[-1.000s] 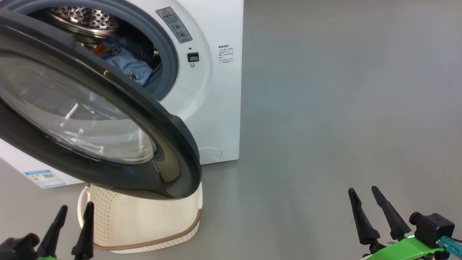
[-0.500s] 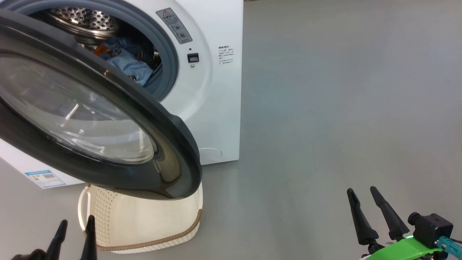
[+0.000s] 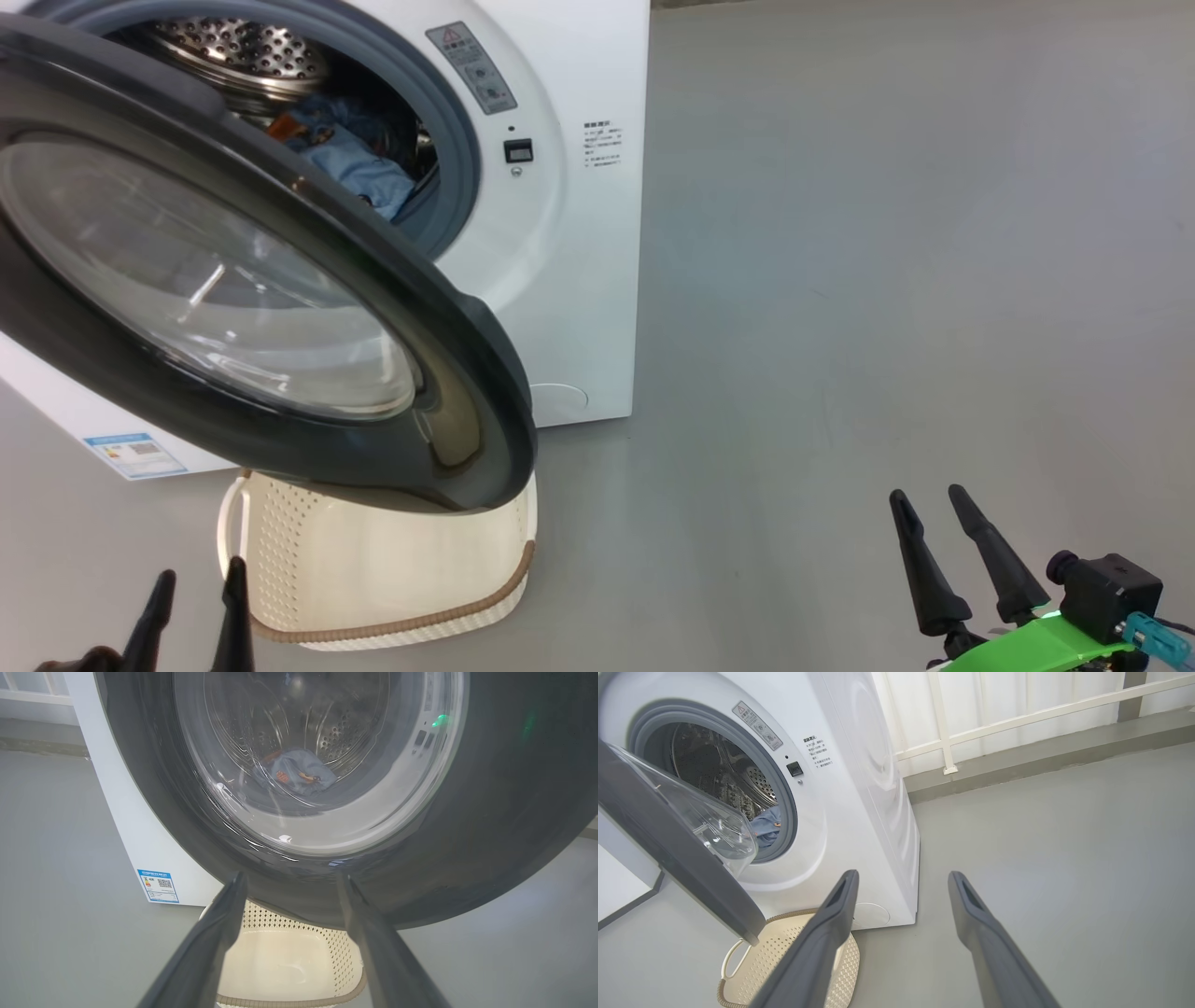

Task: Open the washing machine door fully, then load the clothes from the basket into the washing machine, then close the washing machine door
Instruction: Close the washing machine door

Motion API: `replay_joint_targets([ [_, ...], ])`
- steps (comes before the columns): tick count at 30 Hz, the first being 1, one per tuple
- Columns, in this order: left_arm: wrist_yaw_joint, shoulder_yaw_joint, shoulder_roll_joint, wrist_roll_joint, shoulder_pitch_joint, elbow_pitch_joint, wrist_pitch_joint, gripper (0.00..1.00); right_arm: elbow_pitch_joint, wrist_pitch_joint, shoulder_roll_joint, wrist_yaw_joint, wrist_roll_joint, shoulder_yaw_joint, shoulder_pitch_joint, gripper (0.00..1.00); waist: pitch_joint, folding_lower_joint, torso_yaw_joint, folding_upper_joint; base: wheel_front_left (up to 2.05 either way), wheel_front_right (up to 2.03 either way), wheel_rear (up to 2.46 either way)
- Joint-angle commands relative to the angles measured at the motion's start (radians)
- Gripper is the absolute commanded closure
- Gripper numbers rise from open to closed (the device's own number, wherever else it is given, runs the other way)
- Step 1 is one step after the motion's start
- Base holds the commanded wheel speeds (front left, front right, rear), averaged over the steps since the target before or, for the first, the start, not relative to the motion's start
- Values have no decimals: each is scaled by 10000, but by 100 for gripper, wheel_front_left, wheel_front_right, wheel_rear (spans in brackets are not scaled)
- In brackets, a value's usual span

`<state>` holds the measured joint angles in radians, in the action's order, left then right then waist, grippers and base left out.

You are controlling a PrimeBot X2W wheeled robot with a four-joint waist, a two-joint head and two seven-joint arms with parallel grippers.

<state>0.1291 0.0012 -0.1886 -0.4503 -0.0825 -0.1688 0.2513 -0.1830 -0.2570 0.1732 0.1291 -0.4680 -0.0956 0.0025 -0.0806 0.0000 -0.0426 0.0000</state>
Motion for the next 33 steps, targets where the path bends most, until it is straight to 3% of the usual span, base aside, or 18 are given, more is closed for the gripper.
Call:
replay_joint_targets([
  [1,16,380,-45,136,88,199,104,0,237,-48,3,16,-105,-287,-30,55,54,0,83,0,0,0,0],
  [4,16,423,43,157,-2,195,105,0,425,-48,-59,16,-204,-404,-205,100,83,0,172,0,0,0,0],
  [12,16,494,194,188,-59,196,105,0,839,-48,-83,16,-276,-819,-1055,100,183,0,532,0,0,0,0],
  [23,16,591,383,190,-71,402,105,0,2347,-48,-138,16,-272,-1592,-2241,100,246,0,968,0,0,0,0],
  [33,16,621,523,221,-92,700,105,0,3653,-48,-335,16,-308,-3149,-2977,100,309,0,1251,0,0,0,0],
])
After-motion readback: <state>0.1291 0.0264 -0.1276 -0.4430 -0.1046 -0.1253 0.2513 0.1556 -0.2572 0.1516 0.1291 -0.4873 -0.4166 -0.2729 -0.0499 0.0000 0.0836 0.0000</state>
